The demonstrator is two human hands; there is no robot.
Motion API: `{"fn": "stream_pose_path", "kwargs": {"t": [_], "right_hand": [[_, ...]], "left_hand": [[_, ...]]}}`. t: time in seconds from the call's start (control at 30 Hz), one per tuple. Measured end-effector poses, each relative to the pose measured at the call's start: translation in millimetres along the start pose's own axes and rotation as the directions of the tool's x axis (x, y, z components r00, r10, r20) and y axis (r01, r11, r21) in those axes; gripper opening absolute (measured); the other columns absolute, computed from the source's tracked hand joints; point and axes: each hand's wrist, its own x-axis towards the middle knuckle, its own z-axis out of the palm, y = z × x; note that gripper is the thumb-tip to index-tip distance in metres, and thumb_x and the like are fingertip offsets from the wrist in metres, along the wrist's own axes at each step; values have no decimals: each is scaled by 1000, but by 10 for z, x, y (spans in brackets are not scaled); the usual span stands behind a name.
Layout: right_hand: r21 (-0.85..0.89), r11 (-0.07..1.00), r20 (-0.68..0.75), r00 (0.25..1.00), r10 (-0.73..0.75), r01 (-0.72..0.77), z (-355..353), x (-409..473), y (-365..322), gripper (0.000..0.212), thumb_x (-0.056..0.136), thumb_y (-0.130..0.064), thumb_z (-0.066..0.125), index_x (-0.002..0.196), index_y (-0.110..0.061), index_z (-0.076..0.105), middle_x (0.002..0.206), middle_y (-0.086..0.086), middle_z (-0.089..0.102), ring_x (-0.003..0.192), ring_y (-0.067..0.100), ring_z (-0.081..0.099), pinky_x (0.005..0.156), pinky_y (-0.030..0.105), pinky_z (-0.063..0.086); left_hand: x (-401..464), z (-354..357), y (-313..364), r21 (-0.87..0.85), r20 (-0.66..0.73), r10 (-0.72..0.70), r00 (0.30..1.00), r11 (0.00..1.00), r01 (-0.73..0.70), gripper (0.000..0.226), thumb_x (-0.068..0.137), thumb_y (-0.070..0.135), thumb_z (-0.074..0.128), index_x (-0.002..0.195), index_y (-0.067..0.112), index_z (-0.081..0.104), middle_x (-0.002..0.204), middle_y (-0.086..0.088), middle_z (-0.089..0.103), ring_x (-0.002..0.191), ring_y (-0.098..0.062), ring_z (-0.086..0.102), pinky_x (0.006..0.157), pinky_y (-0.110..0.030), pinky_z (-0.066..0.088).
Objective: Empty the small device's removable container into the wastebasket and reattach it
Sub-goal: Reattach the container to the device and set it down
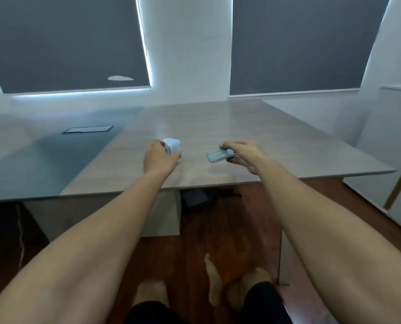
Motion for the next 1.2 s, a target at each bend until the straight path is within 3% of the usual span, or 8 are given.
{"fn": "stream_pose_path", "kwargs": {"t": [0.23,0.33,0.5,0.6,0.77,0.97,1.07,1.2], "right_hand": [[-111,994,3,1000,-11,11,455,383,179,63,58,-36,90,109,-4,75,111,9,72,101,19,70,85,35,62],[-96,995,-6,1000,-16,16,573,570,247,68,56,-37,91,112,-4,74,111,8,73,93,18,73,84,35,62],[-41,999,18,1000,-12,12,712,840,311,73,50,-42,90,111,-4,74,108,9,75,86,20,76,87,38,61],[-2,1000,57,998,-3,3,777,946,349,58,54,-39,90,100,-5,77,101,9,77,86,18,76,84,33,62],[104,994,137,990,16,-30,831,1066,320,35,63,-35,87,80,-5,79,92,12,77,76,15,76,75,27,61],[185,980,181,983,38,-72,823,1063,278,37,74,-24,85,91,6,75,107,24,74,92,27,75,79,31,61],[217,971,199,978,57,-100,776,1031,299,49,74,-21,85,104,14,72,110,26,73,99,31,74,82,33,61],[265,958,217,975,56,-114,735,971,313,46,77,-18,84,108,13,70,110,26,73,91,27,74,85,34,60]], "left_hand": [[345,99,-373,-107,-36,-162,986,982,158,95,62,45,81,138,7,39,141,-13,48,126,-29,49,100,-36,39],[503,216,-447,-191,-11,-168,986,968,163,98,58,44,85,137,8,39,139,-11,50,125,-26,51,99,-33,40],[677,383,-469,-203,-51,-127,991,973,114,76,55,39,88,115,11,52,112,-7,65,100,-23,62,83,-29,47],[767,402,-489,-236,-55,-166,985,960,149,66,58,39,86,110,11,57,103,-3,66,90,-19,62,78,-28,47],[886,336,-563,-464,128,-272,954,833,300,43,64,43,79,95,15,71,99,-5,73,92,-23,69,85,-41,57],[841,244,-534,-615,310,-225,924,694,375,31,74,36,75,92,12,70,77,0,76,65,-13,71,53,-26,54],[829,234,-482,-636,341,-216,915,664,393,25,75,32,75,90,14,69,76,-1,76,69,-17,71,55,-28,54],[825,243,-404,-651,375,-176,910,649,394,31,75,29,74,96,7,69,88,-10,74,71,-22,70,56,-29,55]]}}
